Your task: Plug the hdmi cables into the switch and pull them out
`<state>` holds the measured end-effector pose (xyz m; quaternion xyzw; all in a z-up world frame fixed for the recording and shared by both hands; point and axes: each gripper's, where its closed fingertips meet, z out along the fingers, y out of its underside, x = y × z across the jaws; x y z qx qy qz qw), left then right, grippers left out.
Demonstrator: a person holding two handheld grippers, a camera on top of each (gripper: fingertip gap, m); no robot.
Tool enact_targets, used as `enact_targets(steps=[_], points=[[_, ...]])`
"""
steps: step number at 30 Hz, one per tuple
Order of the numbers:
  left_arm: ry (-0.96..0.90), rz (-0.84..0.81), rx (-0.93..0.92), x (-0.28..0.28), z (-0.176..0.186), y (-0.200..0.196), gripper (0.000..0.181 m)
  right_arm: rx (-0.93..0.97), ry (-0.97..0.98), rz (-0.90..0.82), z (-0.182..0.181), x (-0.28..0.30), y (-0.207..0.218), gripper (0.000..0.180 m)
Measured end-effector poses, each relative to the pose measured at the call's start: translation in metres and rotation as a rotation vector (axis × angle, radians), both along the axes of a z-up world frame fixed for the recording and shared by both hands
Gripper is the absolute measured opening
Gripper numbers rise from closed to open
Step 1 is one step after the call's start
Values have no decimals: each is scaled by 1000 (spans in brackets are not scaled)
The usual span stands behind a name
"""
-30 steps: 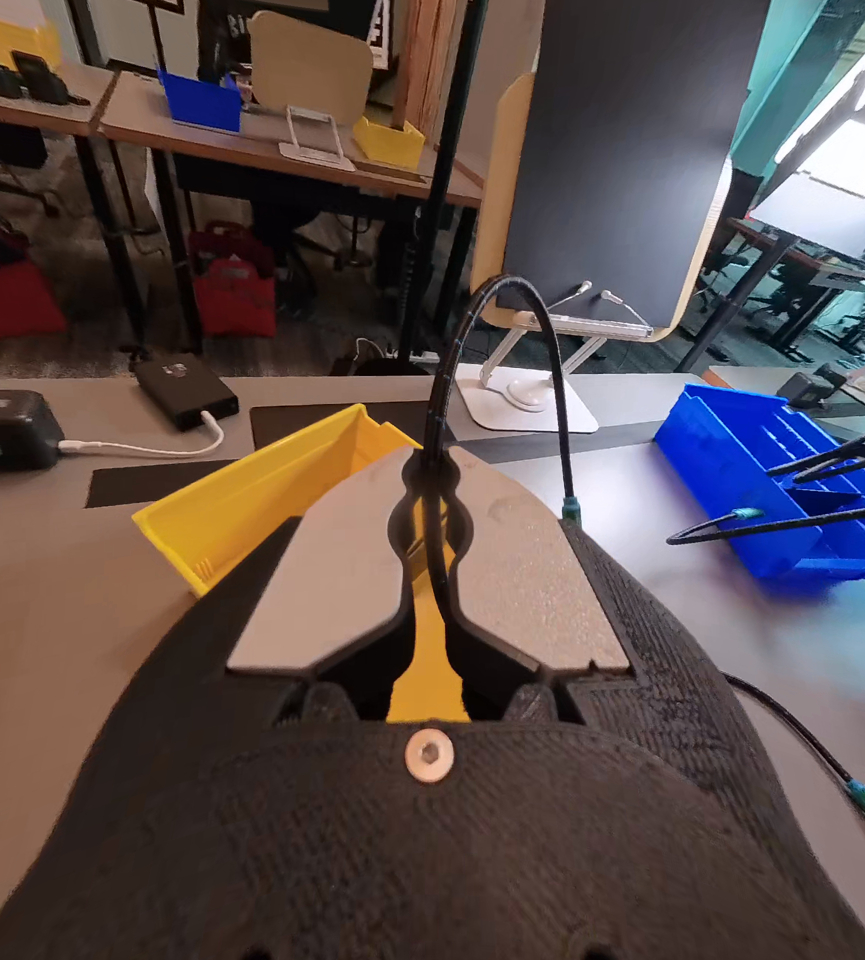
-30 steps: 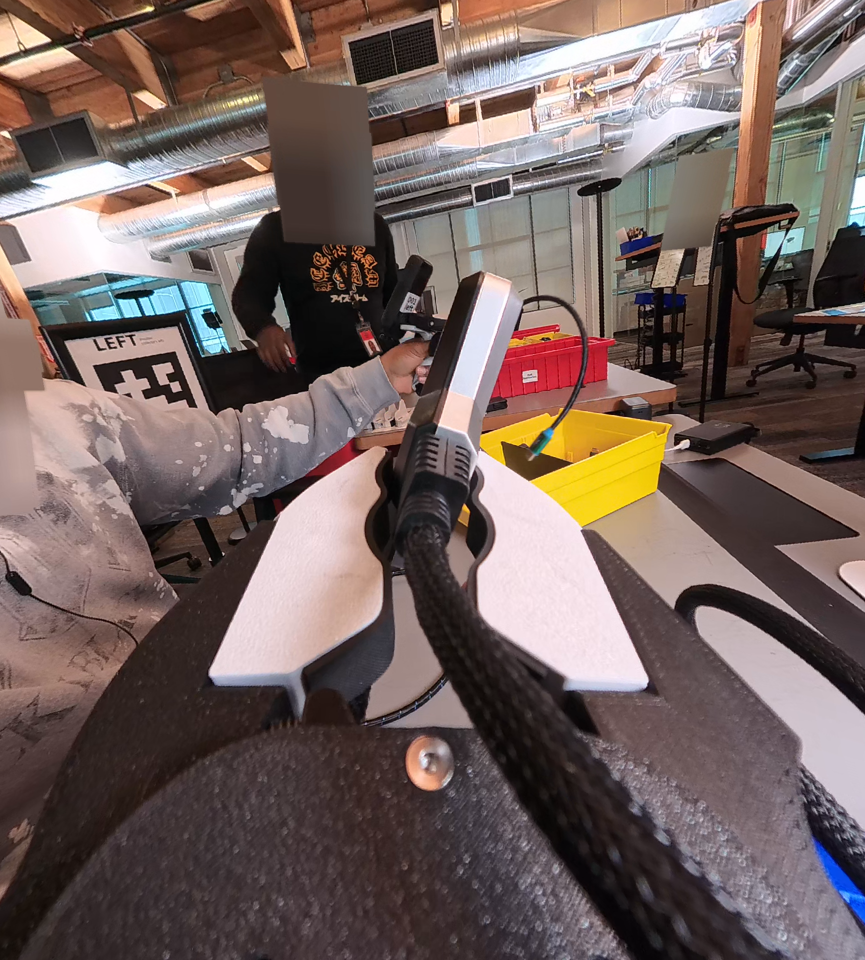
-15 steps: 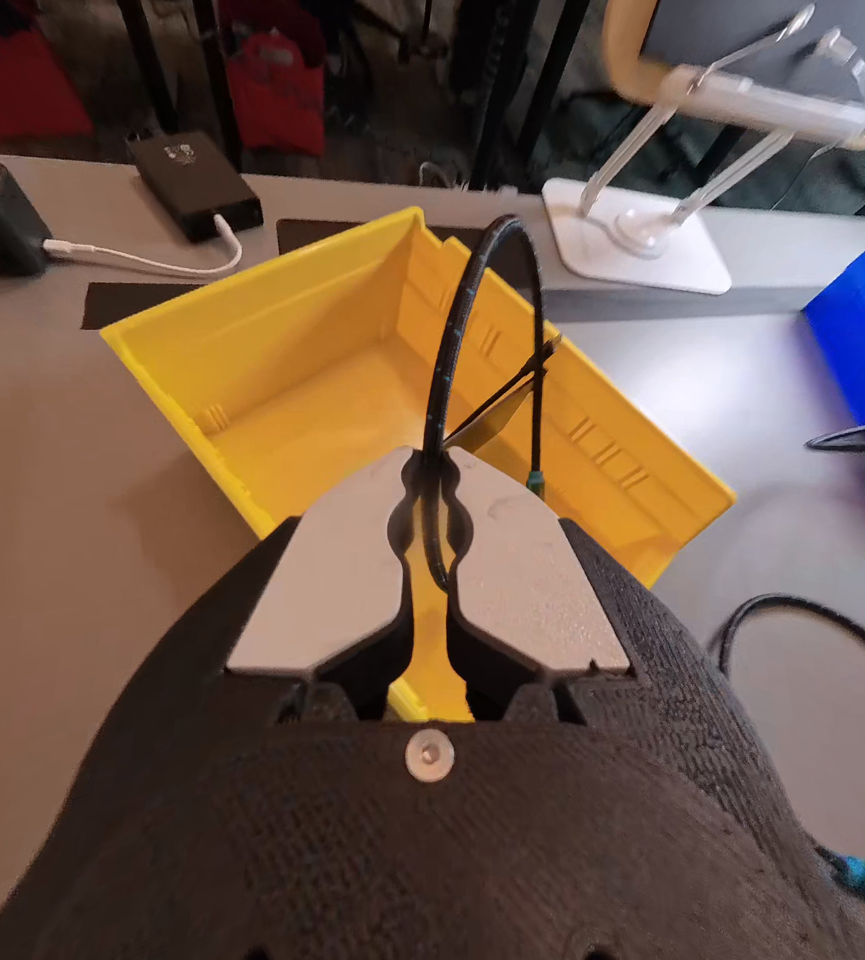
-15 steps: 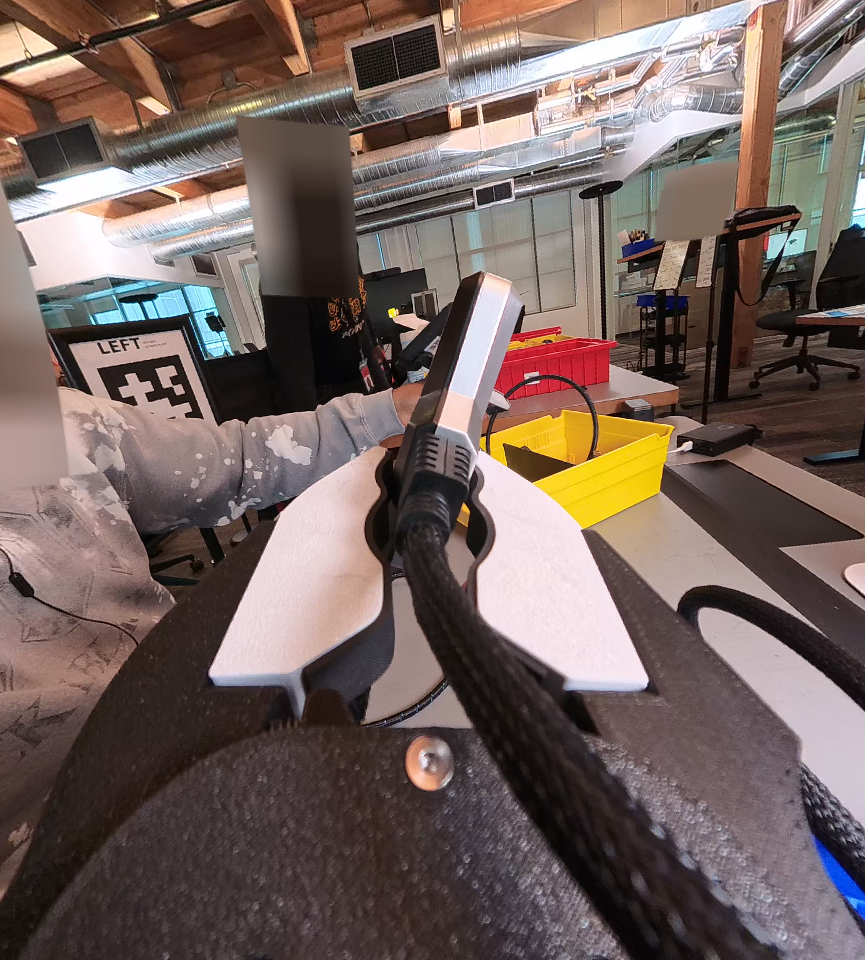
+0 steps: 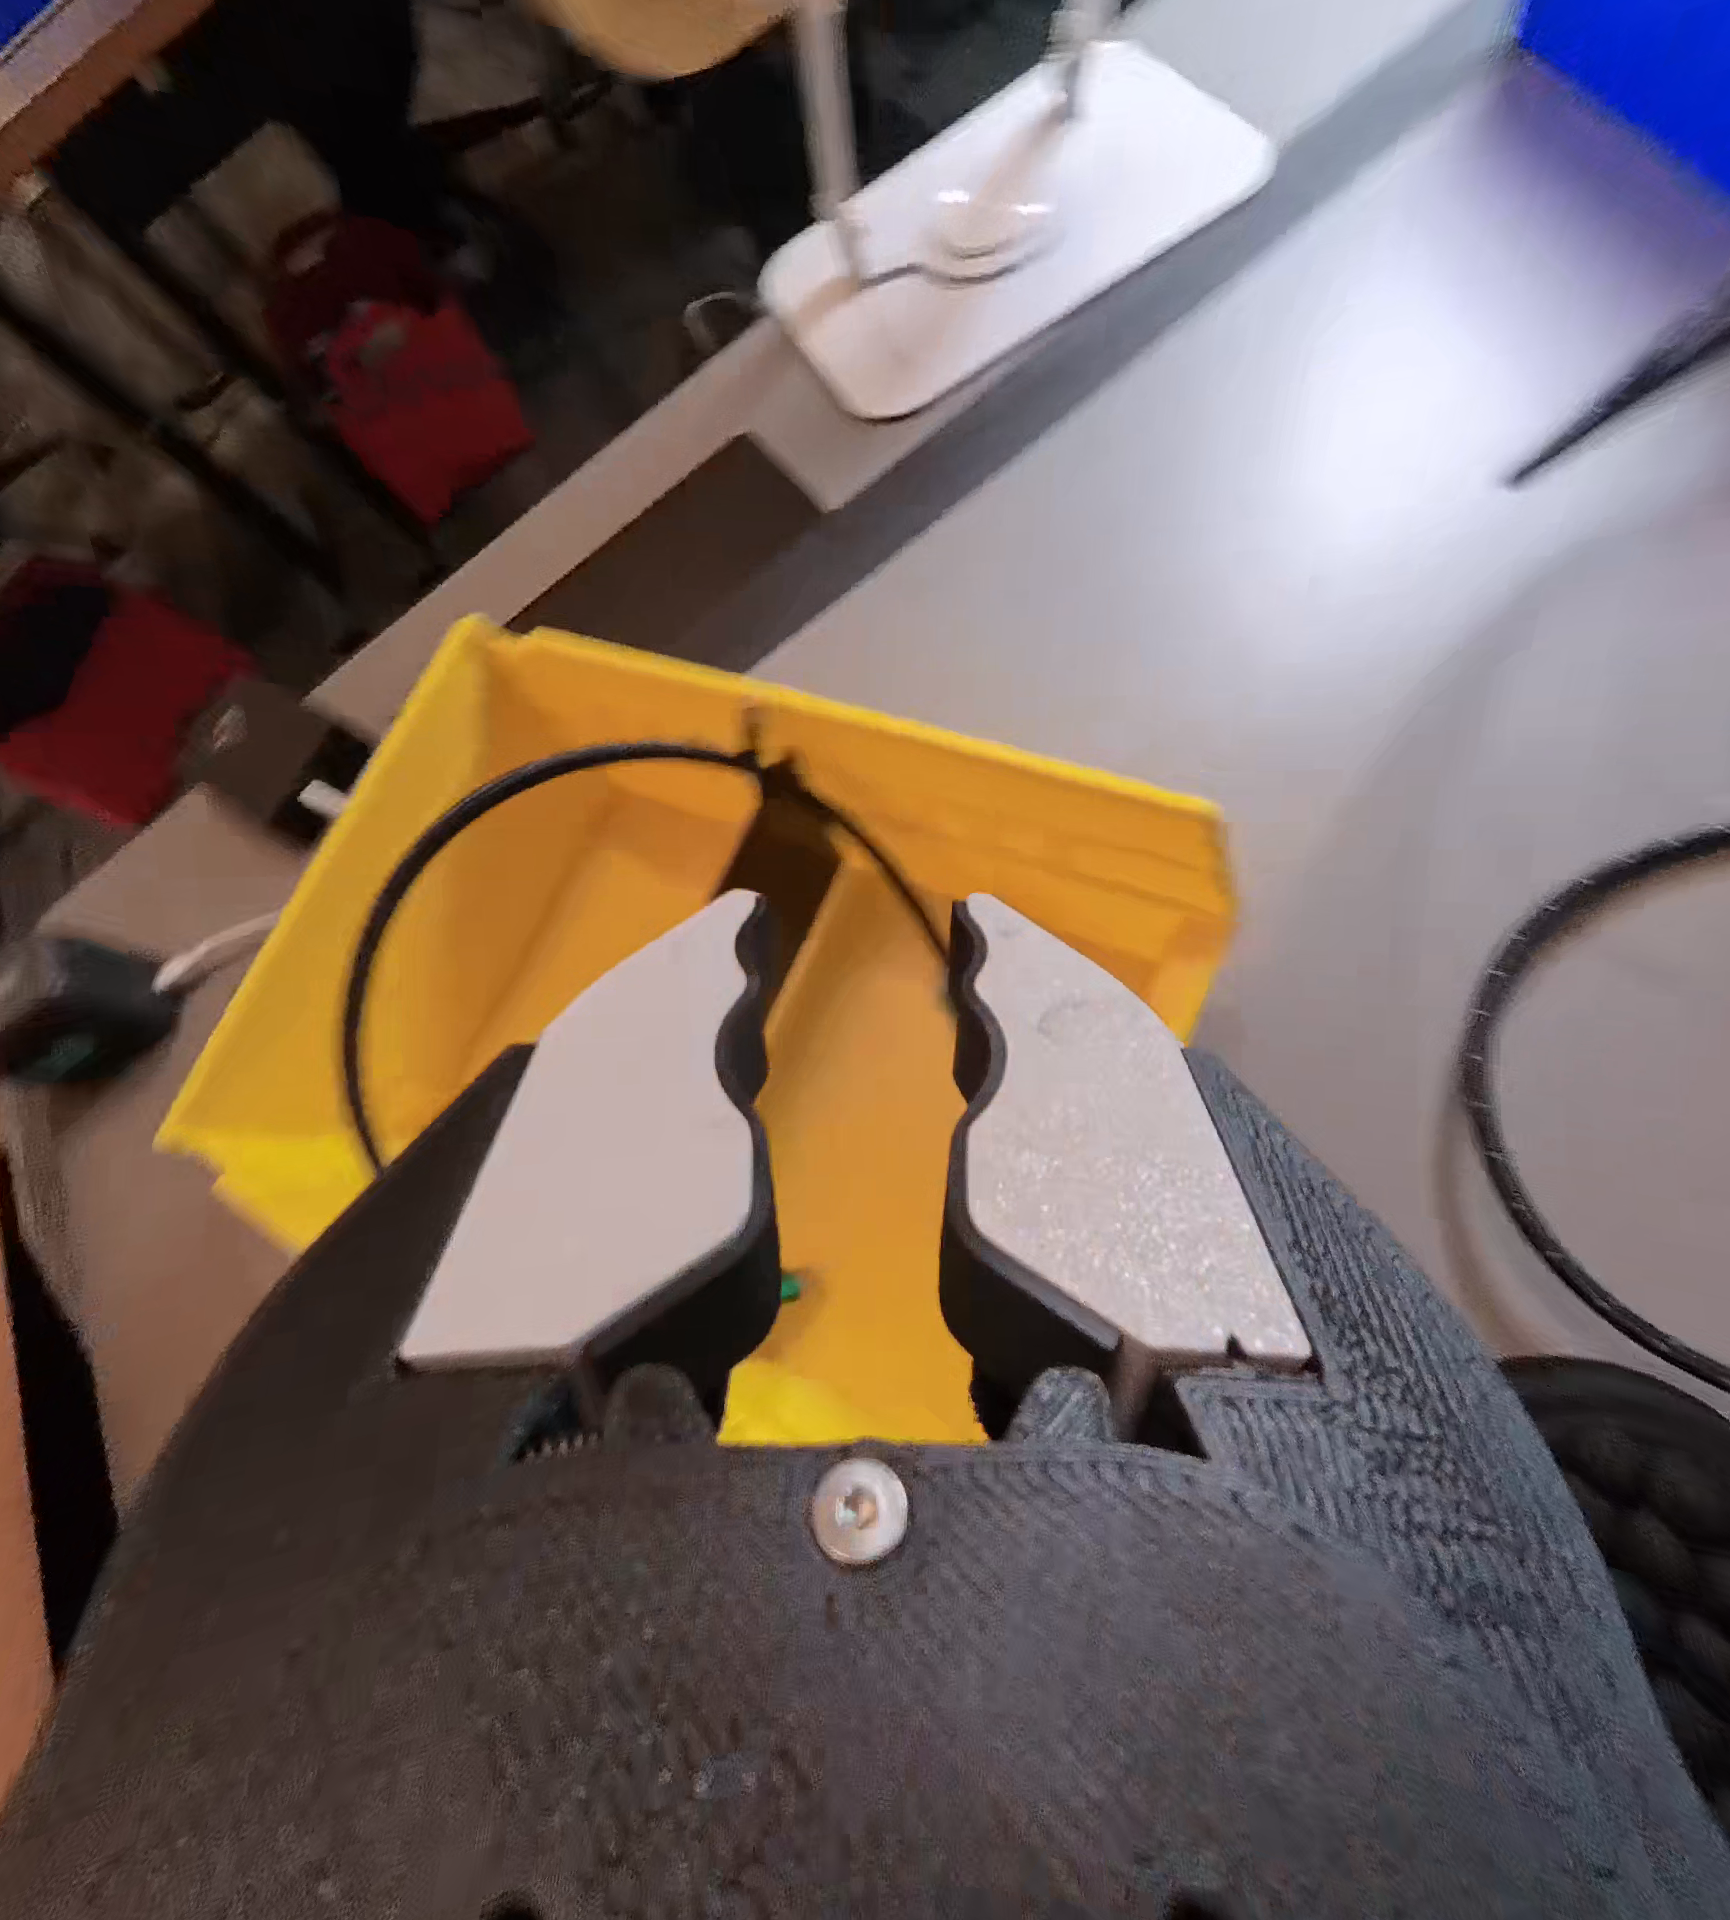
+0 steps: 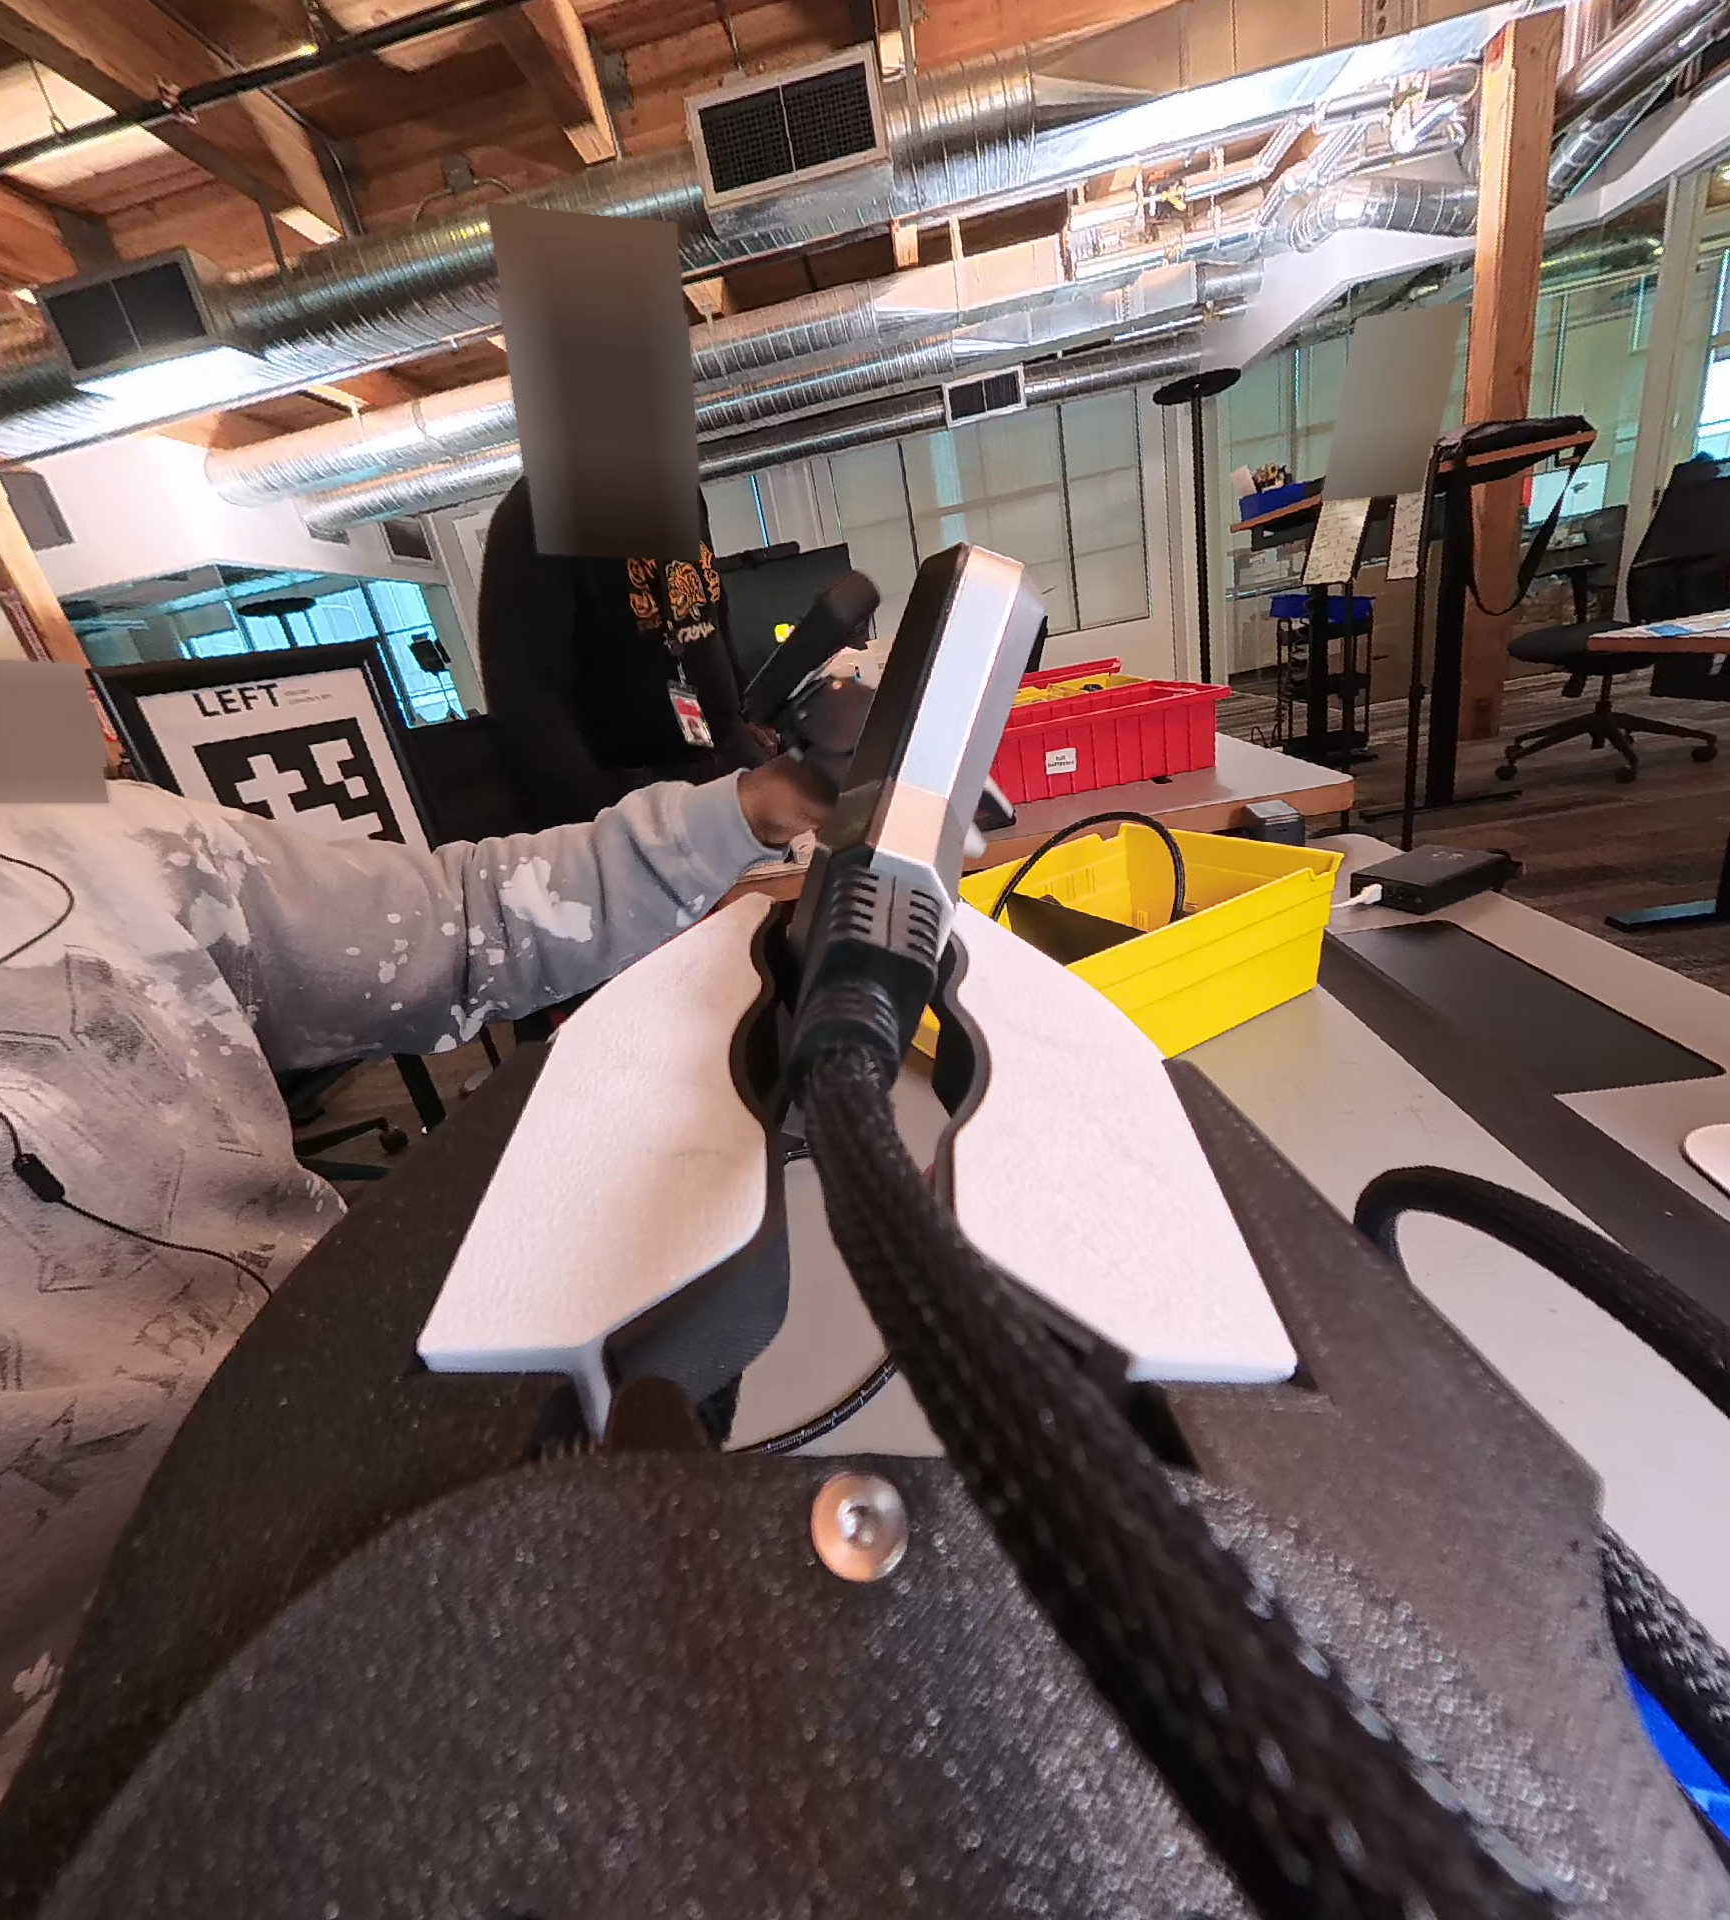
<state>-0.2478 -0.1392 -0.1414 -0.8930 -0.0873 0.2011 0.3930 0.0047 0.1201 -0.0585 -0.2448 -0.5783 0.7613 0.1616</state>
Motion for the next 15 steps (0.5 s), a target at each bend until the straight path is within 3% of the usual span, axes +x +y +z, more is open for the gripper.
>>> enact_targets(steps=[5, 8, 15], points=[[-47, -506, -66, 129, -33, 70, 31, 1, 2, -4, 1, 1, 1, 25], [-48, -864, -149, 217, -68, 87, 32, -3, 4, -5, 1, 1, 2, 25], [-96, -1258, -336, 307, -128, 104, 36, -3, -2, -2, 0, 1, 4, 26]])
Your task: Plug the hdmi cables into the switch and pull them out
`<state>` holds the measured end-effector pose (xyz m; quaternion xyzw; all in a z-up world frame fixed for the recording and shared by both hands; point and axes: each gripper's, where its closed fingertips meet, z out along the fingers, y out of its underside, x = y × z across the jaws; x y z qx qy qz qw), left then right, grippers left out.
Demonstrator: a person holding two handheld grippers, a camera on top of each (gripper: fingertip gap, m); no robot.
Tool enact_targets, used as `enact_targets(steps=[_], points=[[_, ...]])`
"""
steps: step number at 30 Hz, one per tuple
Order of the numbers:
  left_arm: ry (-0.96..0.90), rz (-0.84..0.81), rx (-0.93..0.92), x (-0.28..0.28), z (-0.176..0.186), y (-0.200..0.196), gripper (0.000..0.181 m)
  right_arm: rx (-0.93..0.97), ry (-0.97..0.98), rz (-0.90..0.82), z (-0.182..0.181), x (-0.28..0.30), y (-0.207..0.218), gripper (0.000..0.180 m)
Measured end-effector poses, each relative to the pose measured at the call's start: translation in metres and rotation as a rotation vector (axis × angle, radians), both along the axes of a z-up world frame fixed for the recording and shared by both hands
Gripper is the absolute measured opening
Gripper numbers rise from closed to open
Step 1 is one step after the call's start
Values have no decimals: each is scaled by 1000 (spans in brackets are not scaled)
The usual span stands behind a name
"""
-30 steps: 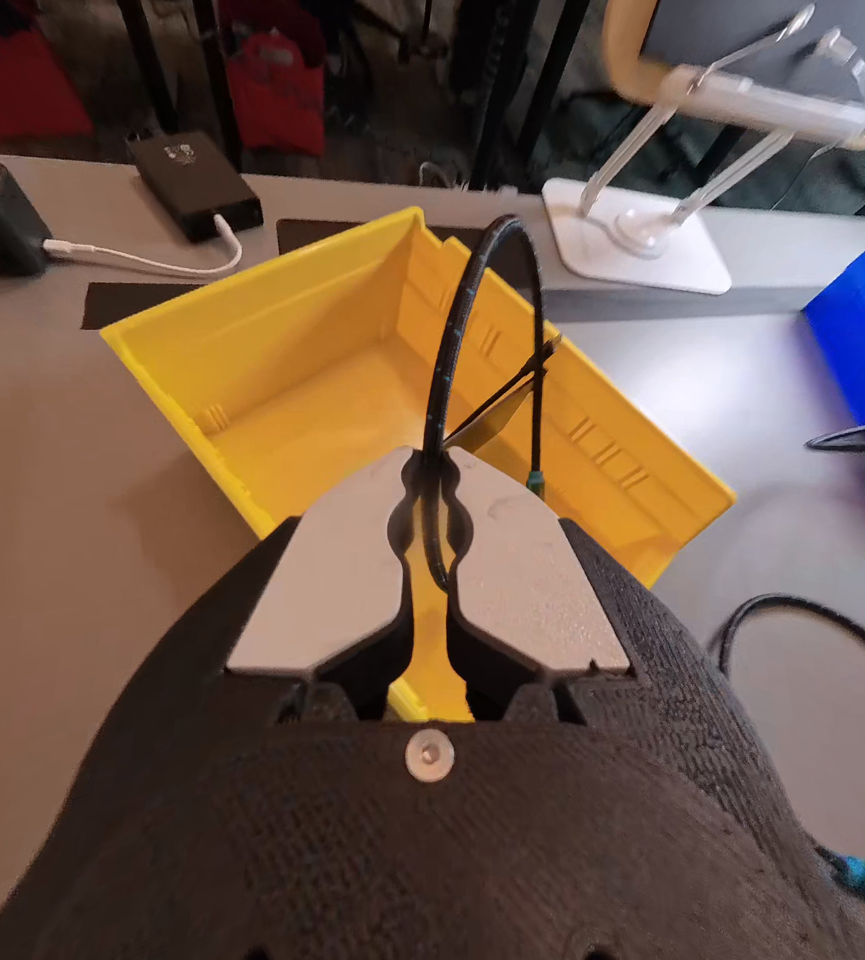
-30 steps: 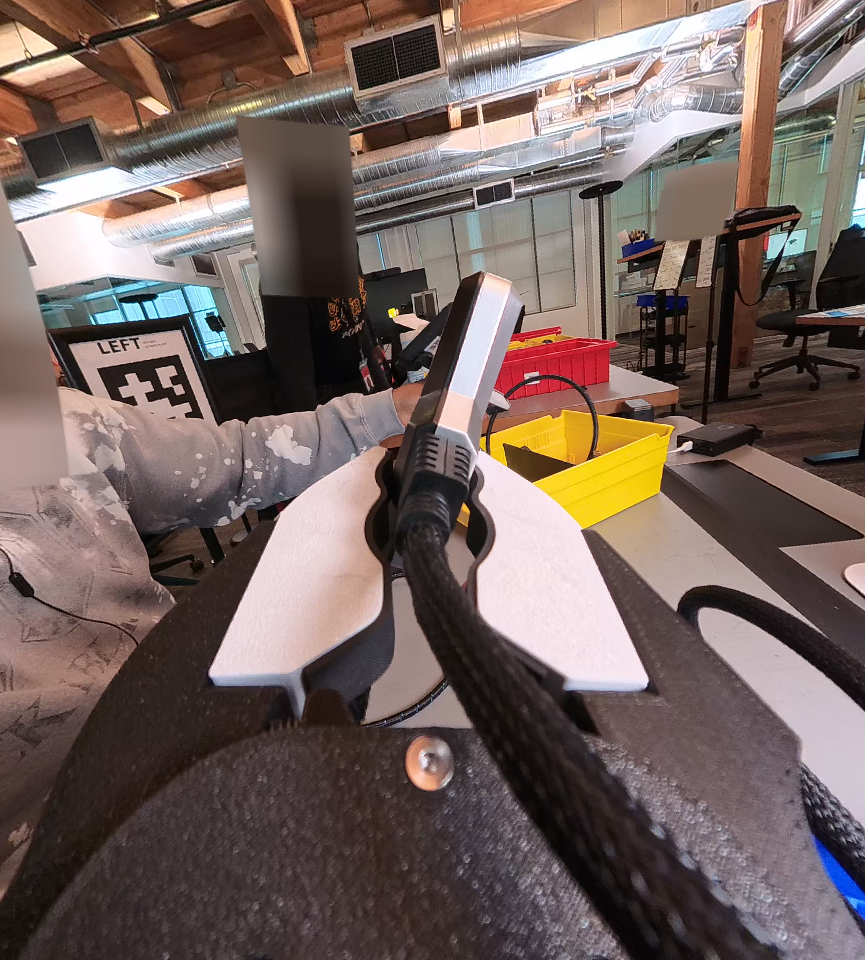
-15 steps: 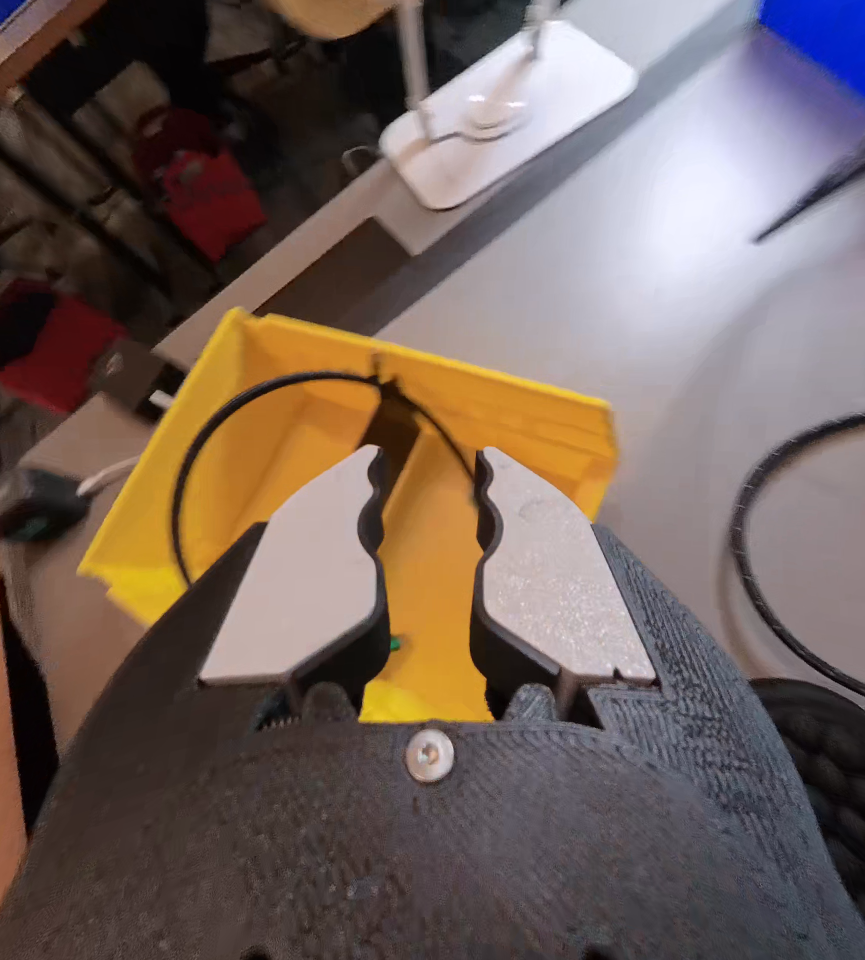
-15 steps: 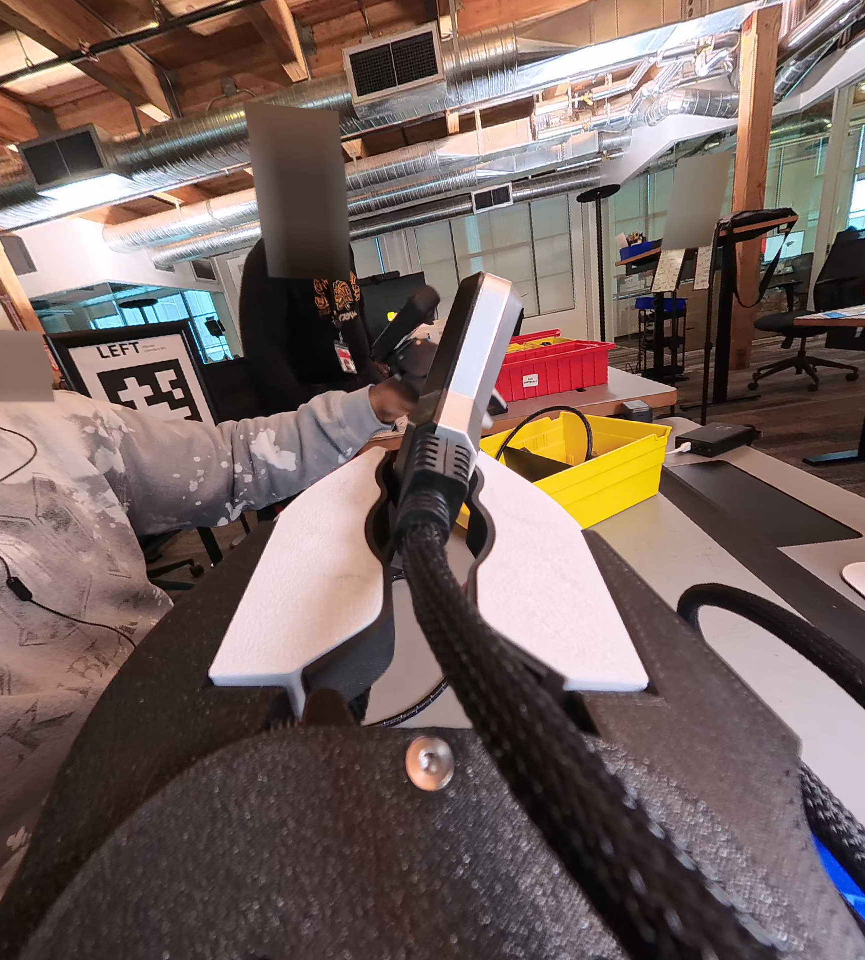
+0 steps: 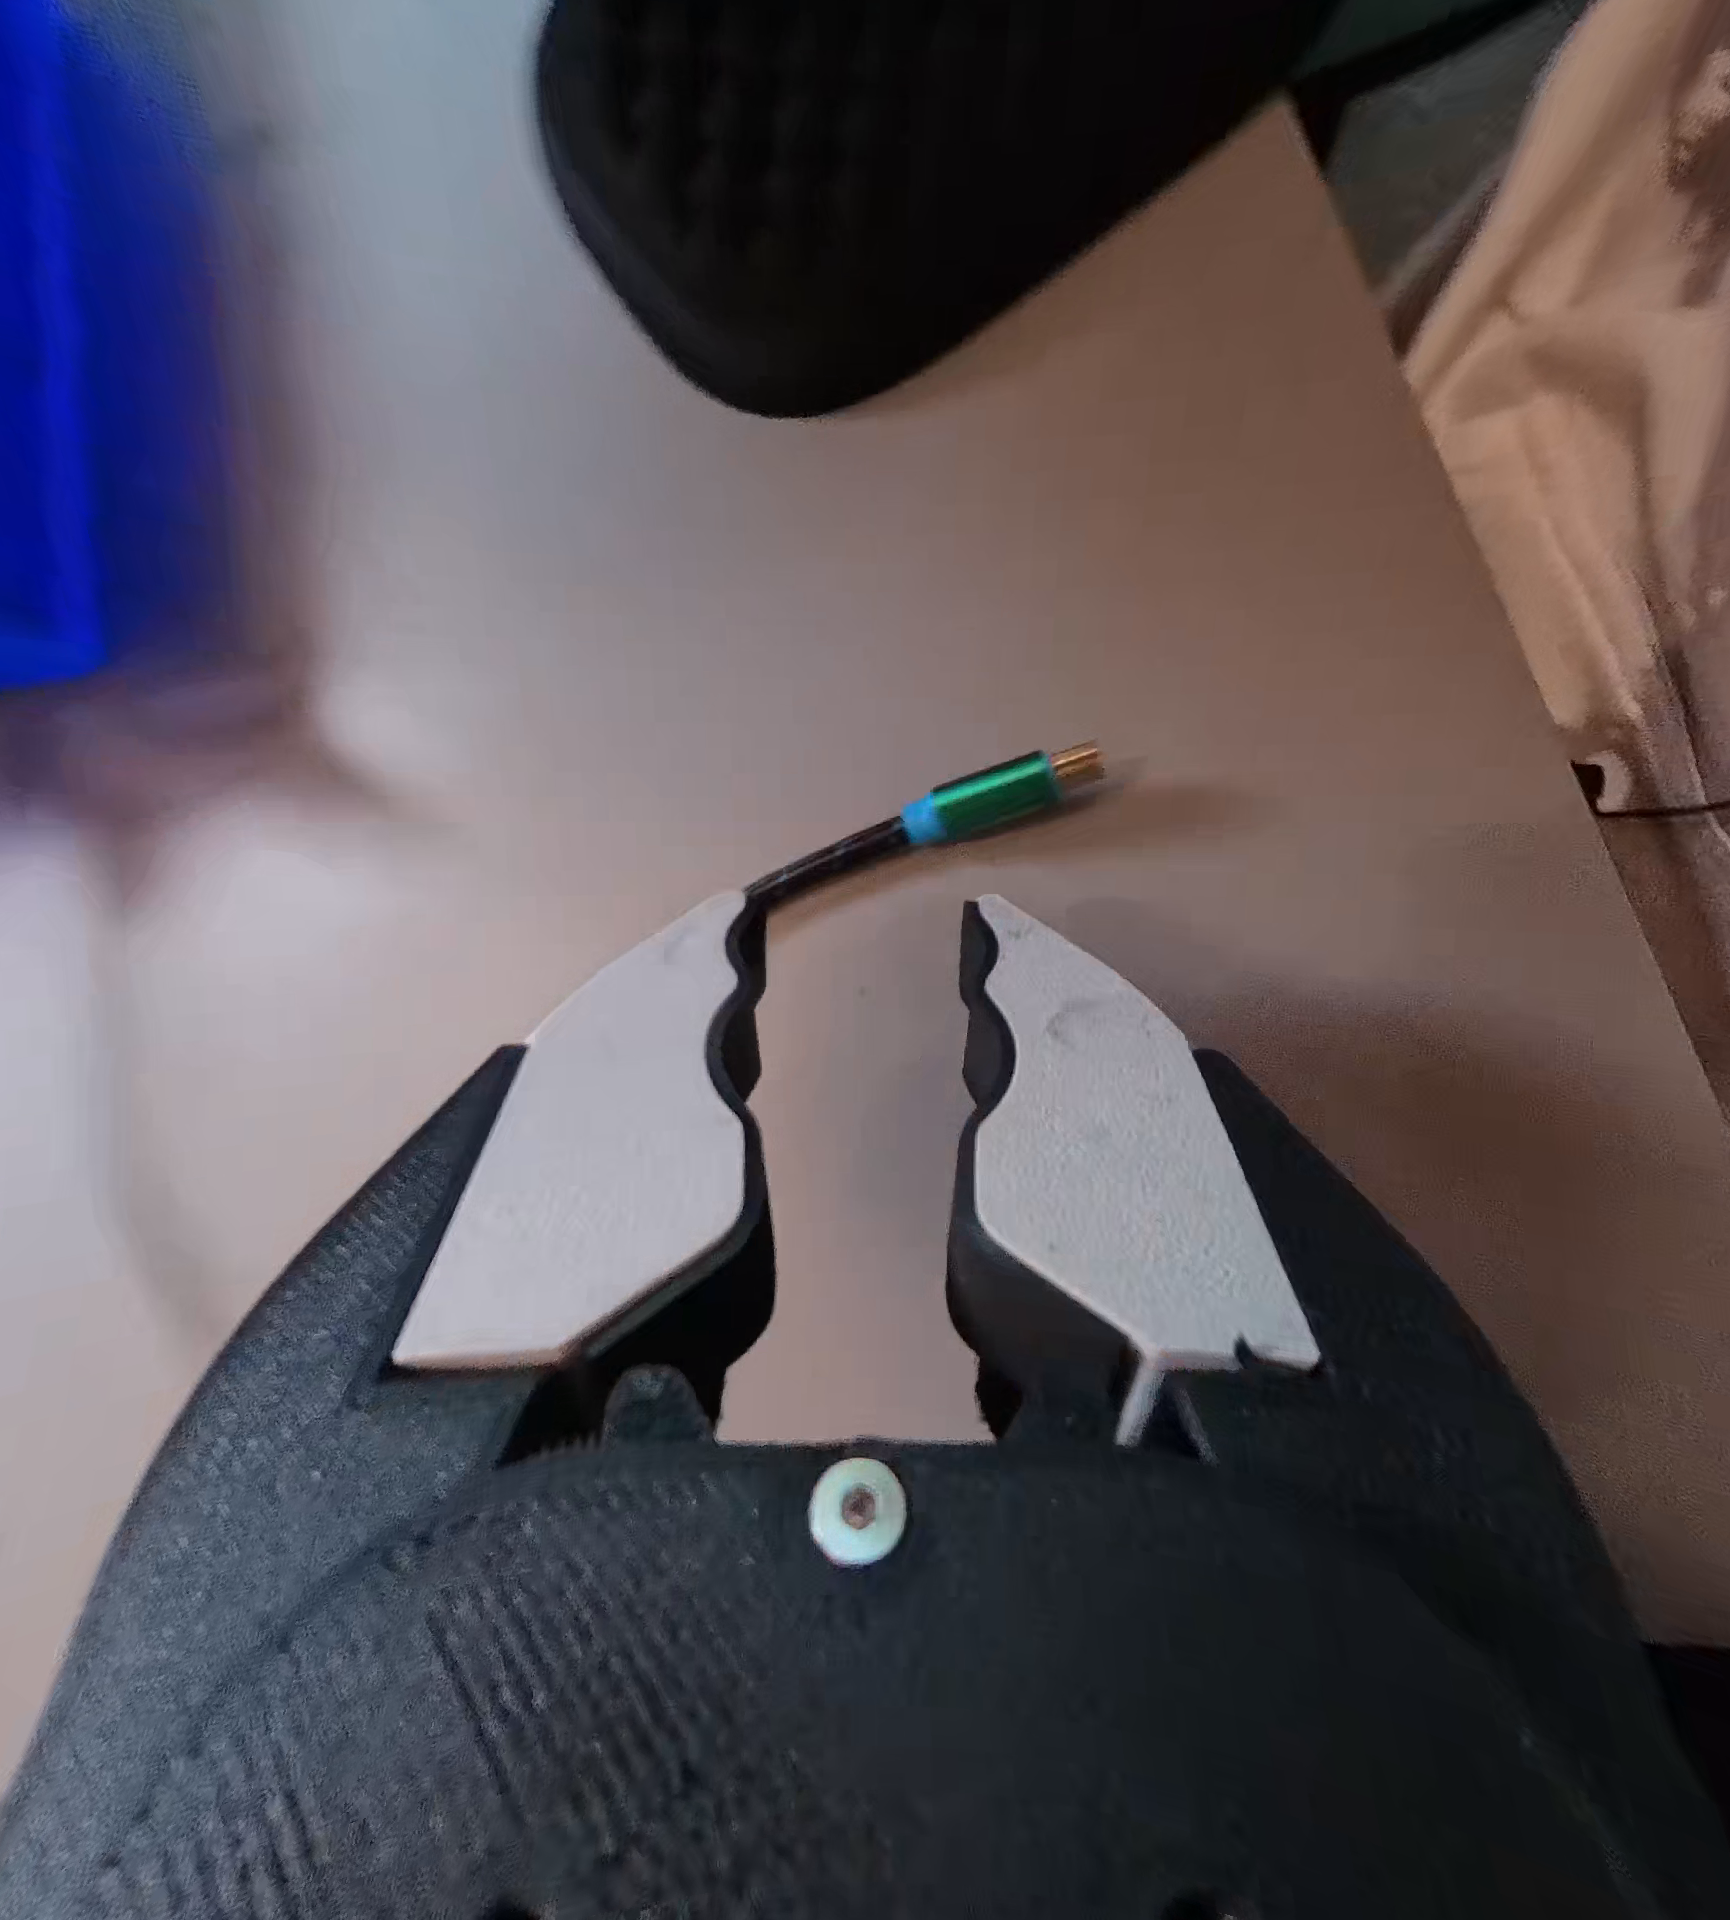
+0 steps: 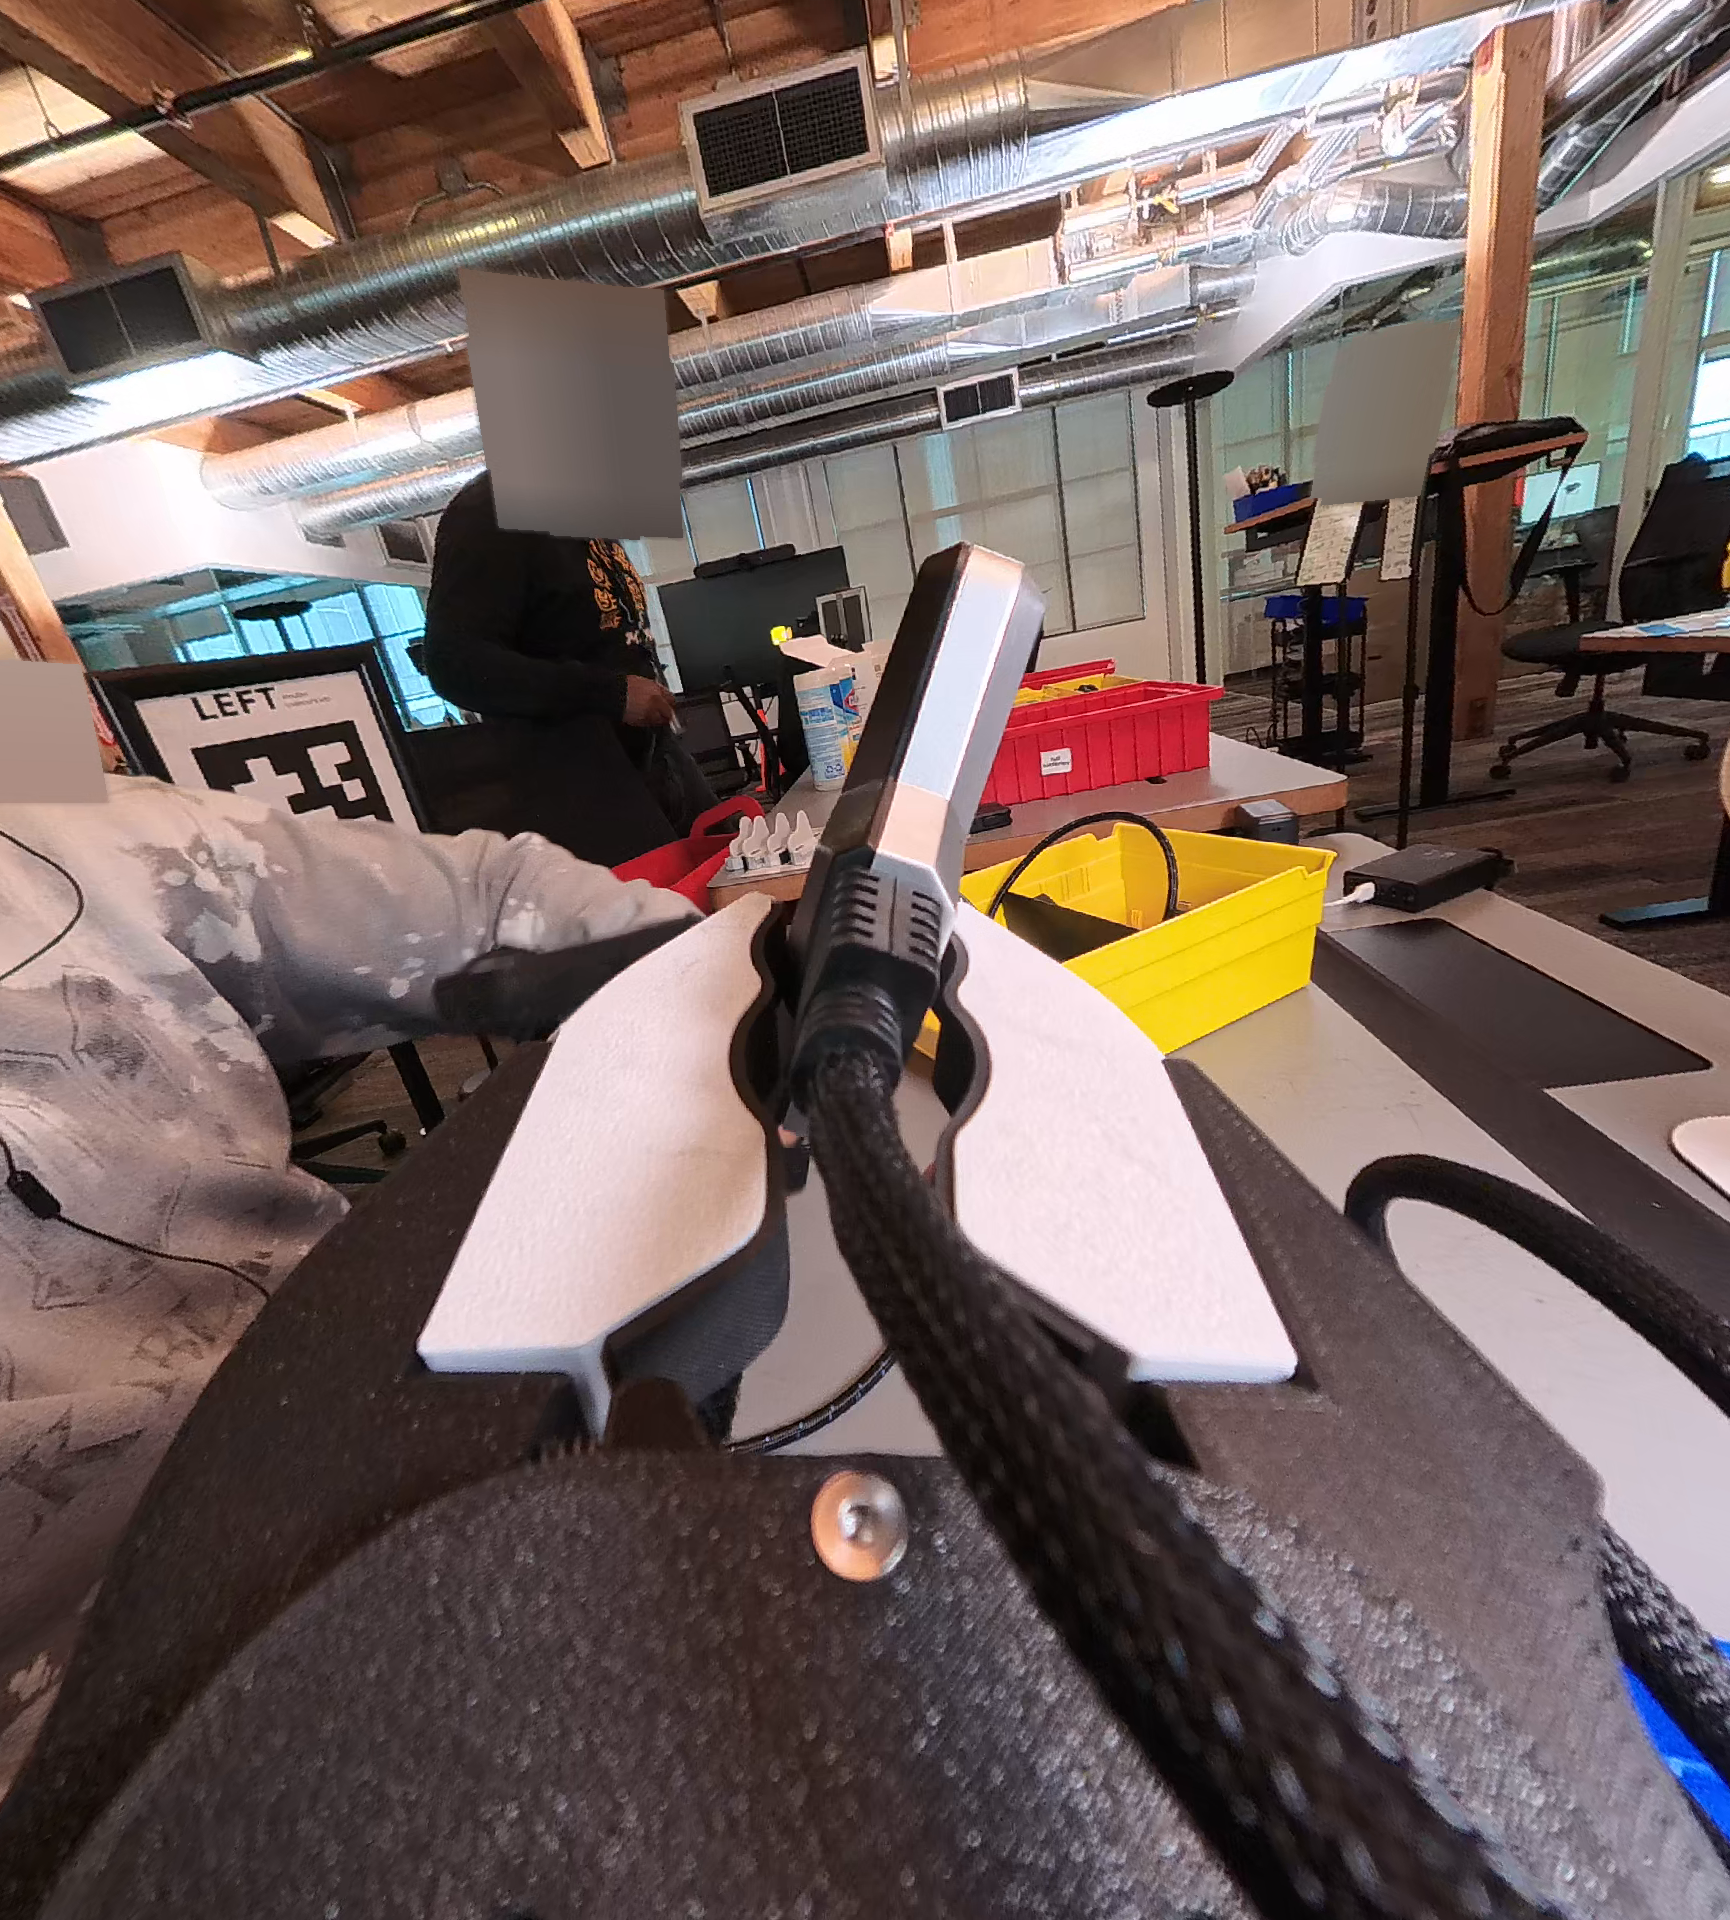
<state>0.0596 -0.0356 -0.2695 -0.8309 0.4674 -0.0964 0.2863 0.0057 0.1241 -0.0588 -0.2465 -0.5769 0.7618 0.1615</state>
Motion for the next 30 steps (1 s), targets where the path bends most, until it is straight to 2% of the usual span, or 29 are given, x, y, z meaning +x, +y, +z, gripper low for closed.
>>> enact_targets(steps=[3, 7, 13, 21, 25, 30], points=[[29, -127, -56, 17, -15, -2, 40, 0, -2, 0, -1, 0, 1, 25], [116, -203, -79, 22, -31, -2, 41, -11, -6, 1, -2, -1, 4, 26], [163, -217, -71, 20, -40, 4, 26, -18, -12, -2, -4, -2, 8, 26], [252, -24, 17, -29, -28, 28, 14, -15, -15, -6, -5, -3, 7, 26], [252, 76, -4, -63, -25, 26, 15, -19, -16, -6, -5, -3, 7, 25], [257, 240, -102, -118, -26, 20, 27, -28, -15, -7, -5, -3, 9, 25]])
